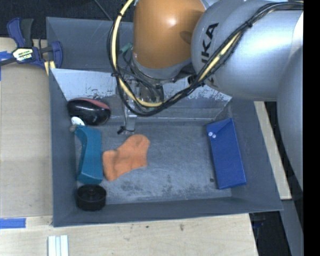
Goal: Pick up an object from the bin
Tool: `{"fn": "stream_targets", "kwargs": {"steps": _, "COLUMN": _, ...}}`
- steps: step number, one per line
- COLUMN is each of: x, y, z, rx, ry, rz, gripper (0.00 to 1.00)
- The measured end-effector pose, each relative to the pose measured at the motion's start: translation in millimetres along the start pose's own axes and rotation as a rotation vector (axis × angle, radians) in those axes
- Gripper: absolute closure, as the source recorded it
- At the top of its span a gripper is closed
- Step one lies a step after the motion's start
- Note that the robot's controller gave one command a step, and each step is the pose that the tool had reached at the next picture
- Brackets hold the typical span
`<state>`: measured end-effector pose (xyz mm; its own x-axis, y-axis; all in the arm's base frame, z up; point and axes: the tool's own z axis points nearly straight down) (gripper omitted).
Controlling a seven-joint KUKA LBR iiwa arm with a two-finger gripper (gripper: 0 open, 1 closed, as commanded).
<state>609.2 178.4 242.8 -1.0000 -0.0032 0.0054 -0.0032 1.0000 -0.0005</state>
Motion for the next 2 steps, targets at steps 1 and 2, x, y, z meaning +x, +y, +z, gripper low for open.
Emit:
{"fn": "stream_targets", "kwargs": {"steps": 1, "x": -1.4, "y": -1, "z": -5, "rx": -0.002, "ry": -0.009, "rz": 0.002, "gripper": 0.00}}
{"fn": "stream_targets", "kwargs": {"steps": 2, "x": 37.3, "y": -21, "z": 33, "rx": -0.002, "ry": -0.013, "rz": -0.075, "gripper": 0.00}}
